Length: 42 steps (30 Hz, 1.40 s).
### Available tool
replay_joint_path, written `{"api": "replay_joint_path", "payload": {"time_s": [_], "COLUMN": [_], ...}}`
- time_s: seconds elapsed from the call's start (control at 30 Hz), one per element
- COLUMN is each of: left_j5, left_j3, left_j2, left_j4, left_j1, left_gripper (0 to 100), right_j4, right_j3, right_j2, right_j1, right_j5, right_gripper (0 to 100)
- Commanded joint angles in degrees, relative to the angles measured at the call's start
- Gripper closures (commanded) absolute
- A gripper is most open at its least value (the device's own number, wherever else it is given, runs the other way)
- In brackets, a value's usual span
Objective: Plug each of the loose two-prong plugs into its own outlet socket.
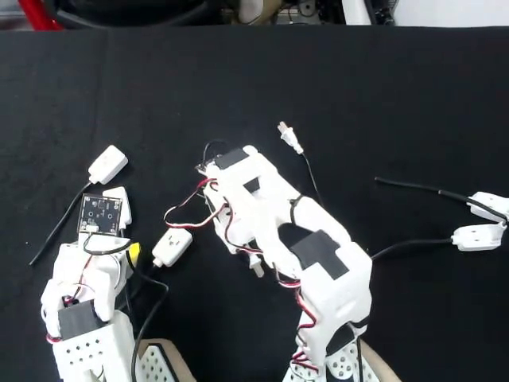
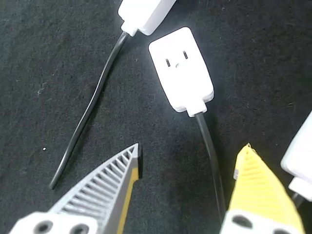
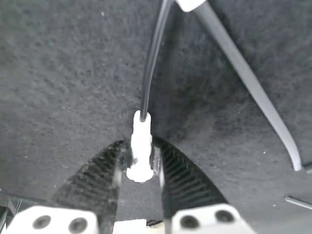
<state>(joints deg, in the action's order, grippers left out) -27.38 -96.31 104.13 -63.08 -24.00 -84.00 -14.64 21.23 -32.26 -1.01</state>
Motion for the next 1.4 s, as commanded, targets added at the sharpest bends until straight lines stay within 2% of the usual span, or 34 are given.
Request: {"api": "replay_joint_path", "payload": {"time_s": [0.0,0.3,0.47,0.7,0.83,0.93,1.03,1.13,1.23,1.37], "left_j5": [-0.35,-0.09,2.55,12.04,16.62,19.60,23.03,25.32,25.76,25.76], "left_j3": [-1.01,-1.01,-1.01,1.63,4.26,6.90,5.85,2.59,1.80,1.45], "left_j2": [0.26,0.26,0.35,0.44,0.44,0.44,0.44,0.35,0.35,0.35], "left_j4": [0.79,0.79,1.14,1.41,1.49,2.73,10.99,18.29,20.48,21.98], "left_j1": [-0.48,-0.22,1.89,12.44,24.48,32.84,37.67,39.16,38.02,37.49], "left_gripper": [69,69,69,69,69,69,69,69,69,69], "right_j4": [2.20,15.47,30.77,51.60,60.04,61.19,61.01,55.56,46.33,43.43], "right_j3": [-1.63,-22.11,-36.00,-55.08,-64.31,-69.32,-73.45,-74.68,-72.40,-71.34], "right_j2": [-5.93,-40.48,-60.44,-82.86,-93.85,-101.76,-108.88,-114.24,-117.32,-117.67], "right_j1": [0.26,0.09,0.18,0.09,0.00,-2.55,-6.77,-9.85,-10.37,-10.46], "right_j5": [-0.53,-0.62,-1.41,-13.01,-16.00,-19.25,-20.22,-20.22,-20.40,-20.22], "right_gripper": [98.6,98.6,98.6,98.6,98.6,98.6,98.7,98.7,98.7,98.7]}}
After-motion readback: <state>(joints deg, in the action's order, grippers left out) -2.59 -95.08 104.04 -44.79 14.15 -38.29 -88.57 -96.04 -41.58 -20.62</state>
